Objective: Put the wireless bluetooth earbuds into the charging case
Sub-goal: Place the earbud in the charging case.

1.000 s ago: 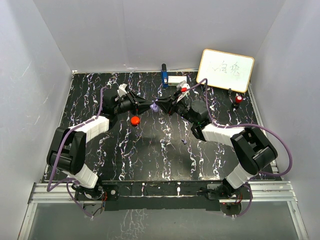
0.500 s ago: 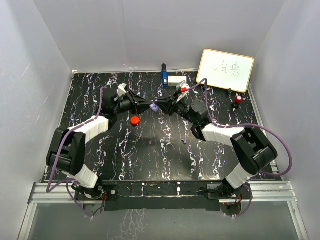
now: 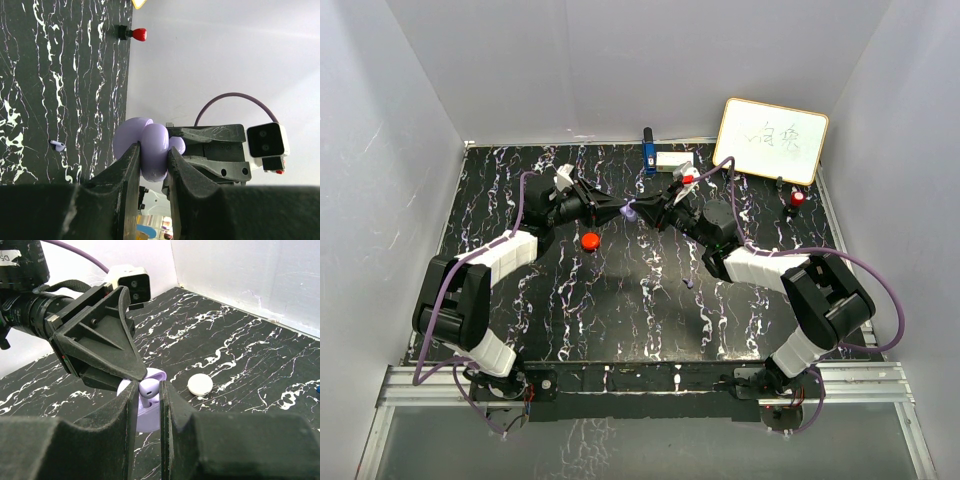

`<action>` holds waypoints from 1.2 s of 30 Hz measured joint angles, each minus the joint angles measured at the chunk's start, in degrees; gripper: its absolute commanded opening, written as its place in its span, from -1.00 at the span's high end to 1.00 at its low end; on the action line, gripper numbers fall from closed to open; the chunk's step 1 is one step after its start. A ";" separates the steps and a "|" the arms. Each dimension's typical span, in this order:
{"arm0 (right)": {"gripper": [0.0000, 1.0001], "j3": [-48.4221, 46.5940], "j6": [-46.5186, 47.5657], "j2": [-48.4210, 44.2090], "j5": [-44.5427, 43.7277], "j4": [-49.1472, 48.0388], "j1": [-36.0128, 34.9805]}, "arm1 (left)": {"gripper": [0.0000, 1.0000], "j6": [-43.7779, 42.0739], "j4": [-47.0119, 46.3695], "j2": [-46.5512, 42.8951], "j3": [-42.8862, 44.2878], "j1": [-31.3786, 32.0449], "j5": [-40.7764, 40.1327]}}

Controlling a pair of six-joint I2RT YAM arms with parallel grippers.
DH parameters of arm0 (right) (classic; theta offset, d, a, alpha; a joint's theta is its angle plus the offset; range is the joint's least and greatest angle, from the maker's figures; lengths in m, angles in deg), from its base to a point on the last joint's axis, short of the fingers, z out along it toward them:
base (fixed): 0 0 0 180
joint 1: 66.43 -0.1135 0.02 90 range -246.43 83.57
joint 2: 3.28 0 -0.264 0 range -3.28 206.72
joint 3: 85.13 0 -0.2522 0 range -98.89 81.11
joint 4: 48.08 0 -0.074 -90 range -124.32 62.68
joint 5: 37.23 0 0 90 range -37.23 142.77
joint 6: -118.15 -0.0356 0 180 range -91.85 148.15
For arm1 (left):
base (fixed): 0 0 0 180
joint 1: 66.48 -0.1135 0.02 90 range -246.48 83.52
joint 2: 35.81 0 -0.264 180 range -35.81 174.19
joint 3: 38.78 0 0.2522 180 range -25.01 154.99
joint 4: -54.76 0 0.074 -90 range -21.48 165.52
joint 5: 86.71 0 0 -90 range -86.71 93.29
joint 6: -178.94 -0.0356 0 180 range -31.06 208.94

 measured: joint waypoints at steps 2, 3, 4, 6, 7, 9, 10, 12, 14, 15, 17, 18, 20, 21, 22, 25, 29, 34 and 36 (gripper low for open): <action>1.00 0.02 0.02 0.00 0.00 0.02 0.00 | 1.00 0.02 0.04 0.00 0.07 0.00 0.00; 1.00 0.04 0.02 0.00 0.00 0.04 0.00 | 1.00 0.04 0.00 0.00 0.07 0.00 0.00; 1.00 0.13 0.02 0.00 0.00 0.02 0.00 | 1.00 0.04 0.00 0.00 0.07 0.00 -0.02; 1.00 0.55 0.04 0.00 -0.02 0.02 0.00 | 1.00 0.04 0.02 0.00 0.07 0.00 0.00; 1.00 0.79 0.04 0.00 -0.02 0.09 0.00 | 1.00 0.02 0.02 0.00 0.07 0.00 0.07; 1.00 0.87 0.04 0.00 -0.02 0.28 0.00 | 1.00 0.02 0.02 0.00 0.07 0.00 0.09; 1.00 0.87 0.07 0.00 -0.04 0.28 0.00 | 1.00 0.02 0.02 0.00 0.07 0.00 0.11; 1.00 0.87 0.07 0.00 -0.02 0.28 0.00 | 1.00 0.02 0.02 0.00 0.07 0.00 0.11; 1.00 0.87 0.09 0.00 -0.02 0.31 0.00 | 1.00 0.04 0.02 0.00 0.07 0.00 0.11; 0.99 0.87 0.09 0.00 -0.02 0.31 0.00 | 1.00 0.04 0.02 0.00 0.09 0.00 0.11; 0.83 0.87 0.09 0.00 -0.02 0.35 0.00 | 1.00 0.04 0.02 0.00 0.09 0.00 0.11; 0.74 0.87 0.11 0.00 -0.02 0.39 0.00 | 1.00 0.04 0.04 0.00 0.09 0.00 0.11; 0.64 0.87 0.11 0.00 -0.02 0.57 0.00 | 1.00 0.04 0.04 0.00 0.11 0.00 0.11; 0.61 0.87 0.11 0.00 -0.02 0.72 0.00 | 1.00 0.02 0.11 0.00 0.17 0.00 0.11; 0.55 0.87 0.13 0.00 -0.02 0.81 0.00 | 1.00 0.04 0.13 0.00 0.20 0.00 0.11; 0.43 0.87 0.11 0.00 0.00 1.25 0.00 | 1.00 0.02 0.31 0.00 0.28 0.00 0.07; 0.25 0.87 0.24 -0.02 -0.02 1.53 0.07 | 1.00 -0.17 0.74 0.00 0.81 0.00 0.09; 0.11 0.92 0.22 -0.57 0.28 1.79 0.04 | 1.00 -0.39 0.85 0.04 1.03 0.00 0.07; 0.08 1.27 0.17 -1.31 0.42 1.90 0.04 | 1.00 -0.39 0.83 0.13 1.27 0.00 0.07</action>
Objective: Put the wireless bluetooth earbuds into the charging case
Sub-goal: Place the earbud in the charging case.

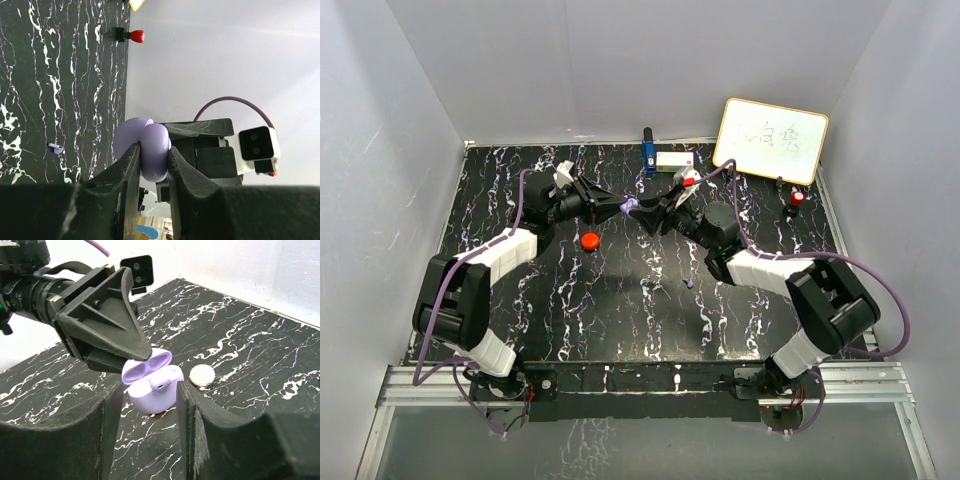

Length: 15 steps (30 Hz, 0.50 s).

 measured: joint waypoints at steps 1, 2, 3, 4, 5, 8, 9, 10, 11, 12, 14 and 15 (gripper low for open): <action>0.06 0.35 -0.02 -0.66 0.11 0.11 0.00 | 1.00 -0.04 -0.02 0.02 0.15 0.00 -0.02; 0.04 0.50 -0.04 -1.11 0.20 0.15 0.00 | 1.00 -0.11 -0.02 0.07 0.26 0.00 -0.02; 0.03 0.57 -0.13 -1.73 0.26 0.26 0.00 | 1.00 -0.24 -0.02 0.13 0.39 0.00 -0.07; 0.02 0.57 -0.22 -2.16 0.24 0.33 0.00 | 1.00 -0.31 -0.02 0.20 0.44 0.00 -0.11; 0.02 0.57 -0.31 -2.75 0.20 0.48 0.00 | 1.00 -0.44 -0.02 0.28 0.46 0.00 -0.17; 0.02 0.57 -0.87 -4.59 -0.44 1.38 0.00 | 1.00 -0.52 0.00 0.50 0.48 0.00 -0.22; 0.04 0.55 -1.11 -5.05 -0.76 1.77 0.02 | 1.00 -0.63 0.00 0.61 0.50 0.00 -0.20; 0.04 0.39 -1.55 -5.57 -1.57 2.86 0.07 | 1.00 -0.66 0.00 0.72 0.52 0.00 -0.22; 0.04 -0.04 -1.81 -5.84 -2.47 4.24 0.20 | 1.00 -0.68 0.00 0.85 0.52 0.00 -0.20; 0.04 -0.85 -2.10 -5.86 -3.45 6.10 0.42 | 1.00 -0.70 0.00 0.94 0.52 0.00 -0.20; 0.04 -2.75 -2.54 -5.79 -5.09 9.94 1.09 | 1.00 -0.87 0.07 0.96 0.52 0.00 -0.20; 0.04 -3.96 -2.64 -5.79 -6.16 12.22 1.64 | 1.00 -0.98 0.09 0.96 0.57 0.00 -0.15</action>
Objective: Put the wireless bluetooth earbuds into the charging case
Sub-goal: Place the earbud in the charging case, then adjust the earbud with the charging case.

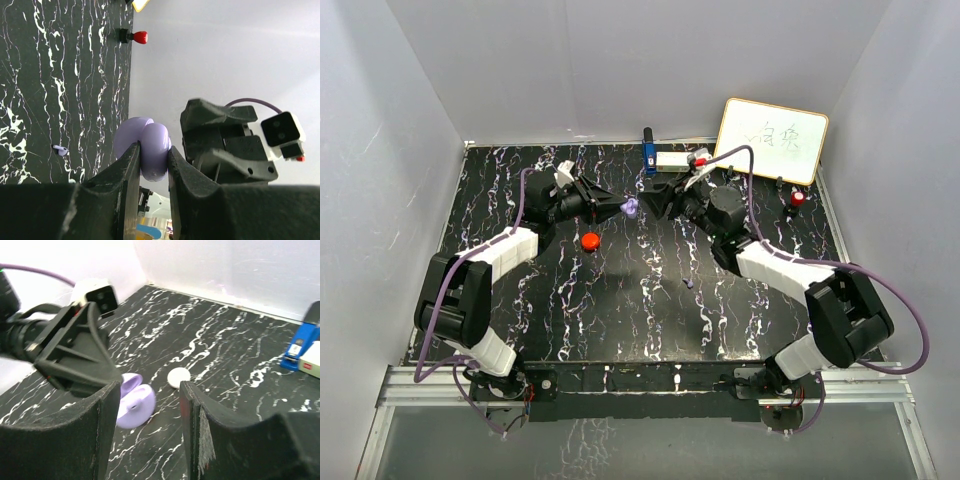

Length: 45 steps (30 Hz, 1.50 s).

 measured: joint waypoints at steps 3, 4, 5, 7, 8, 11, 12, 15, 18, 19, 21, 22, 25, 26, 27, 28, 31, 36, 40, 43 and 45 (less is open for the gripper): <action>0.04 -1.77 0.48 0.00 -2.36 3.19 0.87 | 1.00 -0.33 0.17 0.00 0.17 0.00 0.17; 0.04 -2.08 0.79 0.02 -2.95 4.02 1.01 | 1.00 -0.46 0.31 0.00 0.22 0.00 0.35; 0.04 -2.54 1.20 0.09 -3.52 5.25 1.11 | 1.00 -0.57 0.46 0.00 0.26 0.00 0.55; 0.05 -3.78 2.32 0.66 -4.20 7.50 1.11 | 1.00 -1.07 0.94 0.00 0.44 0.00 1.18; 0.06 -4.50 2.78 1.11 -4.39 8.66 1.11 | 1.00 -1.33 1.25 0.00 0.61 0.00 1.40; 0.07 -5.46 4.11 2.10 -4.63 10.56 1.11 | 1.00 -1.88 1.73 0.00 1.05 0.00 2.14; 0.07 -5.53 4.37 2.36 -4.70 10.99 1.11 | 1.00 -2.08 1.95 0.00 1.14 0.00 2.40; 0.08 -5.64 5.03 3.28 -4.66 12.22 1.11 | 1.00 -2.47 2.40 0.00 1.38 0.00 2.78; 0.10 -5.64 5.40 4.11 -4.39 13.09 1.11 | 1.00 -2.89 3.02 0.00 1.77 0.00 2.93; 0.11 -5.64 5.46 4.28 -4.22 13.18 1.11 | 1.00 -2.93 3.10 0.00 1.88 0.00 2.99; 0.12 -5.64 5.46 4.39 -3.72 13.25 1.11 | 1.00 -3.04 3.19 0.00 2.03 0.00 3.02; 0.12 -5.64 5.46 4.39 -3.23 13.22 1.11 | 1.00 -3.08 3.19 0.00 2.10 0.00 3.02; 0.14 -5.64 5.42 4.39 -2.36 13.20 1.14 | 1.00 -3.13 3.21 0.00 2.12 0.00 3.02; 0.14 -5.64 5.40 4.39 -1.81 13.20 1.14 | 1.00 -3.13 3.23 0.00 2.12 0.00 3.02; 0.14 -5.64 5.40 4.39 -1.64 13.16 1.14 | 1.00 -3.13 3.23 0.00 2.12 0.00 3.02; 0.15 -5.64 5.35 4.39 -1.38 13.16 1.11 | 1.00 -3.13 3.23 0.00 2.14 0.00 3.02; 0.16 -5.64 5.29 4.39 -0.57 13.14 1.14 | 1.00 -3.13 3.23 0.02 2.16 0.00 3.02; 0.17 -5.64 5.25 4.39 0.37 13.14 1.11 | 1.00 -3.15 3.23 0.24 2.21 0.00 2.99; 0.18 -5.64 5.25 4.37 1.09 13.14 1.11 | 1.00 -3.34 3.21 0.44 2.21 0.00 2.97; 0.19 -5.64 5.25 4.31 1.36 13.11 1.11 | 1.00 -3.41 3.13 0.90 2.21 0.00 2.97; 0.19 -5.62 5.22 4.20 1.49 13.11 1.11 | 1.00 -3.45 3.13 1.53 2.21 0.00 2.95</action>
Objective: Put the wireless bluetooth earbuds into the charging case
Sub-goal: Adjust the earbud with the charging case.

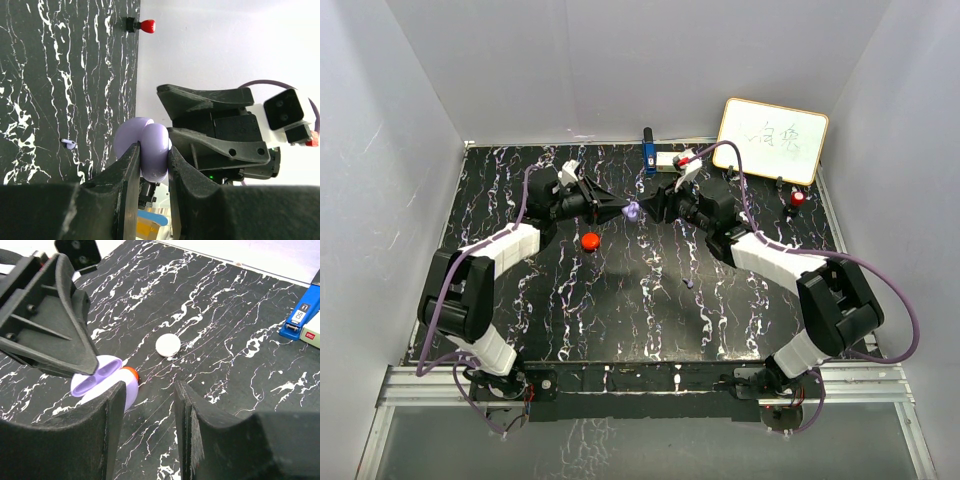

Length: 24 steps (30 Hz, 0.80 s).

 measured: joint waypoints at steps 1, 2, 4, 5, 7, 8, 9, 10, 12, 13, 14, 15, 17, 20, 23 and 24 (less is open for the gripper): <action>0.19 0.02 0.00 -0.11 0.09 0.00 0.00 | 1.00 -0.02 -0.04 0.26 0.00 0.00 0.00; 0.20 0.09 0.00 -0.28 0.17 0.00 0.00 | 1.00 -0.04 -0.04 0.70 0.04 0.00 0.00; 0.20 0.33 -0.02 -0.68 0.26 -0.11 0.00 | 1.00 -0.07 -0.04 1.31 0.09 0.00 -0.02; 0.20 0.44 -0.04 -0.87 0.39 -0.11 0.00 | 1.00 -0.07 -0.04 1.57 0.15 0.00 -0.07; 0.20 0.63 -0.13 -1.09 0.66 -0.17 0.00 | 1.00 -0.07 -0.02 1.75 0.20 0.00 -0.15; 0.20 0.72 -0.17 -1.18 0.83 -0.17 0.00 | 1.00 -0.07 -0.04 1.75 0.28 0.00 -0.15; 0.20 0.76 -0.17 -1.22 0.87 -0.17 0.00 | 1.00 -0.07 -0.11 1.75 0.39 0.00 -0.15; 0.20 0.83 -0.17 -1.27 0.98 -0.20 0.00 | 1.00 -0.07 -0.11 1.75 0.48 0.00 -0.20; 0.20 0.98 -0.20 -1.38 1.03 -0.22 0.00 | 1.00 -0.07 -0.24 1.81 0.63 0.00 -0.20; 0.20 1.27 -0.22 -1.51 0.96 -0.28 0.00 | 1.00 -0.07 -0.33 1.90 0.66 0.00 -0.20; 0.20 1.64 -0.22 -1.64 0.79 -0.26 0.00 | 1.00 -0.07 -0.35 1.97 0.66 0.00 -0.20; 0.20 1.92 -0.28 -1.73 0.48 -0.26 -0.02 | 1.00 -0.07 -0.35 2.03 0.66 0.00 -0.20; 0.20 2.36 -0.39 -1.90 -0.37 -0.26 -0.02 | 1.00 -0.07 -0.26 2.16 0.66 0.00 -0.17; 0.20 2.54 -0.48 -2.25 -2.12 -0.35 -0.07 | 1.00 -0.09 -0.26 2.23 0.66 0.00 -0.17; 0.20 2.54 -0.42 -2.60 -3.52 -0.37 -0.07 | 1.00 -0.07 -0.28 2.23 0.66 0.02 -0.17; 0.20 2.54 -0.39 -2.60 -3.65 -0.37 -0.07 | 1.00 -0.07 -0.26 2.23 0.66 0.02 -0.17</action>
